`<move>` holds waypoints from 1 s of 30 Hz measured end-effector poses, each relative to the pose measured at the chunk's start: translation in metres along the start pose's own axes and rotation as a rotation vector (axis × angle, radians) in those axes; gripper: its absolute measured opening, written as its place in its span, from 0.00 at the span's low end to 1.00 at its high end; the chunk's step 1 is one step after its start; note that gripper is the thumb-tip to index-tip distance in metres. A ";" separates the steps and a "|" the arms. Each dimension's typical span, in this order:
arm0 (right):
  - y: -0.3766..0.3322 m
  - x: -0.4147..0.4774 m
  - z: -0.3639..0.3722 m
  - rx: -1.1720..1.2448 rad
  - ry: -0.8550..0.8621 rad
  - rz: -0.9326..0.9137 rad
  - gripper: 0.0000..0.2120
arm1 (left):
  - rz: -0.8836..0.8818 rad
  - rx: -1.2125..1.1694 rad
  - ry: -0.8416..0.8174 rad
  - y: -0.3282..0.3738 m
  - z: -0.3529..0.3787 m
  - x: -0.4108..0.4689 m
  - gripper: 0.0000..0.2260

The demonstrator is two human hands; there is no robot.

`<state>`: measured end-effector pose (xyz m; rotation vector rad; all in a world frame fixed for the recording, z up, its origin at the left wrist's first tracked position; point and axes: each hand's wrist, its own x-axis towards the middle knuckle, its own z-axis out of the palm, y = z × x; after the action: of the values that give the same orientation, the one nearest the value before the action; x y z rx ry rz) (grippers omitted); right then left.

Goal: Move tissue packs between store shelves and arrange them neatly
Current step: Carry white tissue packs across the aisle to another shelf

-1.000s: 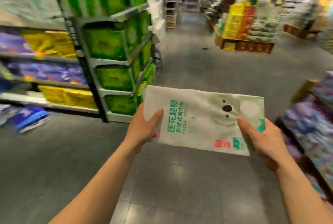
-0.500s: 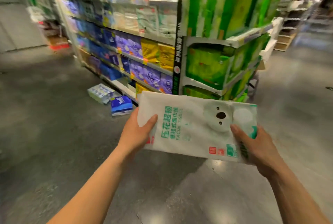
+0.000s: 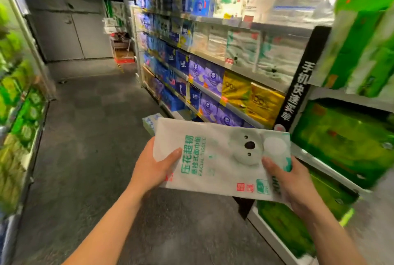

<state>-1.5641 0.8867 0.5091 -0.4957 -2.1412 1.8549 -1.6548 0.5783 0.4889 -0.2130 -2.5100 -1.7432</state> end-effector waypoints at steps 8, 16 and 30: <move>-0.064 0.172 0.097 0.022 0.042 -0.056 0.13 | 0.039 -0.048 0.023 0.009 -0.038 0.214 0.22; -0.087 0.377 0.175 0.009 0.072 -0.136 0.10 | 0.082 -0.166 0.047 -0.010 -0.034 0.429 0.20; -0.186 0.677 0.322 -0.065 0.112 -0.315 0.06 | 0.155 -0.268 0.063 -0.021 -0.081 0.769 0.22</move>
<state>-2.3267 0.8601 0.6301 -0.2495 -2.0715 1.5553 -2.4190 0.5481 0.6076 -0.3526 -2.1475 -1.9820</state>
